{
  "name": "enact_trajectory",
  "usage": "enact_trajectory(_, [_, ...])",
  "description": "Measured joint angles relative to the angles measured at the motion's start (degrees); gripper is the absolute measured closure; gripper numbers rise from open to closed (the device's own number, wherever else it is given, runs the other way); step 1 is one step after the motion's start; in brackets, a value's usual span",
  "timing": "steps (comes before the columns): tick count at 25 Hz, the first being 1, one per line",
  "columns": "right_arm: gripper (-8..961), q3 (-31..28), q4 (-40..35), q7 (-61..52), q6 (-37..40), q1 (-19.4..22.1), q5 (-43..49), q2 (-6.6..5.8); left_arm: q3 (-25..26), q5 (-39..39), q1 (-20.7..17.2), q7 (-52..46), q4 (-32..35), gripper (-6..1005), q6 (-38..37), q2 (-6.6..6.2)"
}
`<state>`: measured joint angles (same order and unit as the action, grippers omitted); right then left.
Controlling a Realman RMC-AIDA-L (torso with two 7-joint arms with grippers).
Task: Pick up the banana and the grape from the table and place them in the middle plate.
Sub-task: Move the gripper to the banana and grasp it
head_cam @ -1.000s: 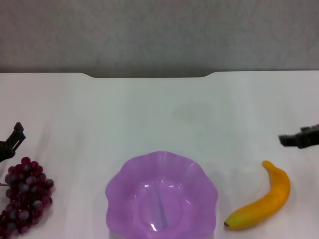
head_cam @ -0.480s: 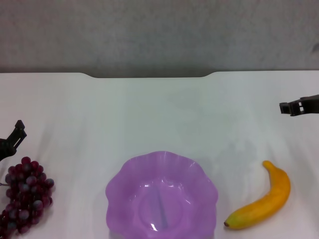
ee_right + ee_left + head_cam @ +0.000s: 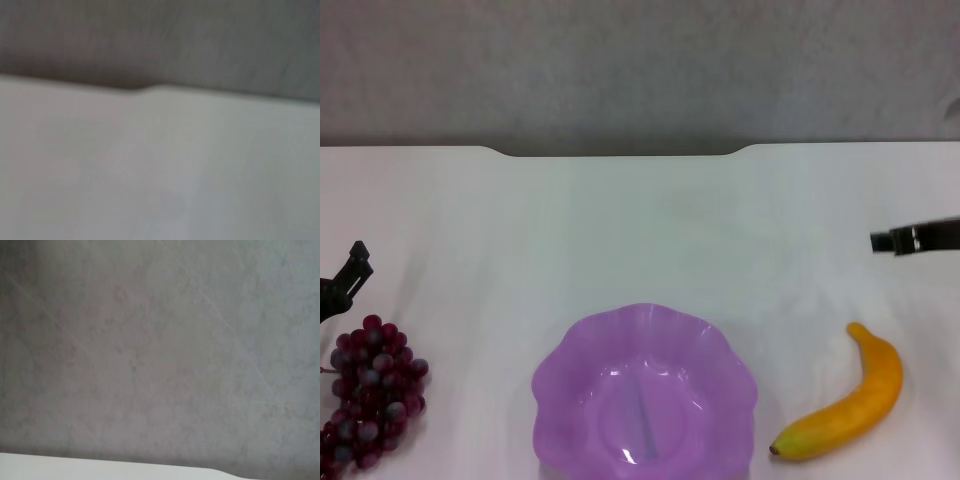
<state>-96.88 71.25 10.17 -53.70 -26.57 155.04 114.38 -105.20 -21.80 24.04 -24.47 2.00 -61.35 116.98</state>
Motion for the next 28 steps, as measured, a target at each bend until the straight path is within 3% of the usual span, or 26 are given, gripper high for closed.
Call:
enact_trajectory(9, [357, -3.9, -0.3, 15.2, -17.7, -4.0, -9.1, -0.15, 0.0, 0.0, 0.0, 0.0, 0.0, 134, 0.0, 0.0])
enact_trajectory(14, [359, -4.1, -2.0, 32.6, -30.3, -5.9, -10.6, -0.13, 0.1, 0.0, 0.0, 0.1, -0.1, 134, 0.0, 0.0])
enact_trajectory(20, [361, -3.9, -6.7, 41.6, -39.7, -9.4, -9.2, -0.15, 0.2, -0.5, -0.1, 0.2, -0.3, 134, 0.0, -0.2])
enact_trajectory(28, [362, -4.4, -2.8, 46.0, -47.2, -12.7, -1.8, -0.62, 0.2, -0.8, -0.5, 0.3, -0.4, 134, 0.0, -0.35])
